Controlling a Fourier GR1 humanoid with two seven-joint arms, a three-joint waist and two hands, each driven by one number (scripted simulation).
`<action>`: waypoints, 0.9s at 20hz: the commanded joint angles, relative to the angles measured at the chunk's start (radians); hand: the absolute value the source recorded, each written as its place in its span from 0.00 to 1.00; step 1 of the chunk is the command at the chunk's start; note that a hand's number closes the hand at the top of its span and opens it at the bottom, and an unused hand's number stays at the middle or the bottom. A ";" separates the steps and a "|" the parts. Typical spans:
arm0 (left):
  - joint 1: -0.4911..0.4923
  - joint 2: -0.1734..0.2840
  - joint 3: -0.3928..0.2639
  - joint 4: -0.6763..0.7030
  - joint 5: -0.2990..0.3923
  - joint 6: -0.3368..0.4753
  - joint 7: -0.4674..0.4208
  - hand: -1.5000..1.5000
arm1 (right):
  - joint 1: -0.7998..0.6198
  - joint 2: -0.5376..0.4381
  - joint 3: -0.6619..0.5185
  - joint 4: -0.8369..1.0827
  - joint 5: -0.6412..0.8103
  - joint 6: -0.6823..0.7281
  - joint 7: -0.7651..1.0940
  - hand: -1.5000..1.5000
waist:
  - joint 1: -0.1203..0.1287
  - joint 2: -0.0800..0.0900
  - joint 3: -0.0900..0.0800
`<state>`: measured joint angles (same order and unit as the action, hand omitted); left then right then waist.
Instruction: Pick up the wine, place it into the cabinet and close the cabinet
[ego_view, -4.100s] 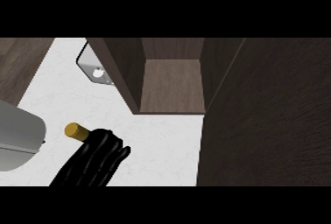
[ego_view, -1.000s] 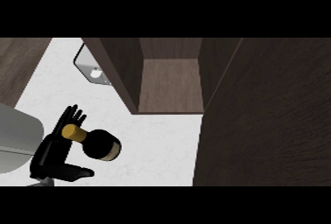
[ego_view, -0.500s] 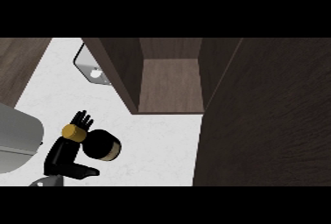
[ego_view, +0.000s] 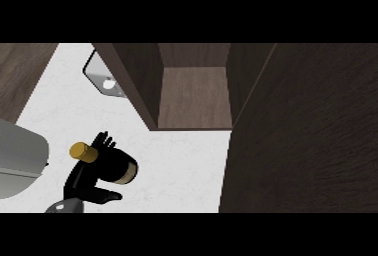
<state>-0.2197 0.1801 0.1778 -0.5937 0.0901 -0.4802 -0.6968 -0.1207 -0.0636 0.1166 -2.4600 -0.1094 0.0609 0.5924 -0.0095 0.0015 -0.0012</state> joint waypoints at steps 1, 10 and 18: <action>-0.025 -0.002 -0.009 0.098 0.000 -0.119 -0.093 0.00 | -0.014 -0.016 -0.035 -0.042 -0.067 0.009 0.033 0.00 | -0.001 0.001 0.000; -0.079 -0.013 -0.005 0.139 0.014 -0.105 -0.132 0.00 | 0.000 0.006 0.036 -0.131 -0.004 -0.028 0.097 0.00 | -0.004 -0.001 -0.001; -0.068 -0.047 -0.026 0.130 -0.009 -0.021 -0.224 0.00 | 0.032 0.005 0.026 -0.135 -0.040 -0.016 0.106 0.00 | 0.002 -0.002 0.000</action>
<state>-0.3186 0.1377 0.1560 -0.4514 0.0825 -0.4424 -0.8104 -0.1278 -0.0592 0.1377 -2.4696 -0.0980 0.0552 0.6336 -0.0103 0.0008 -0.0011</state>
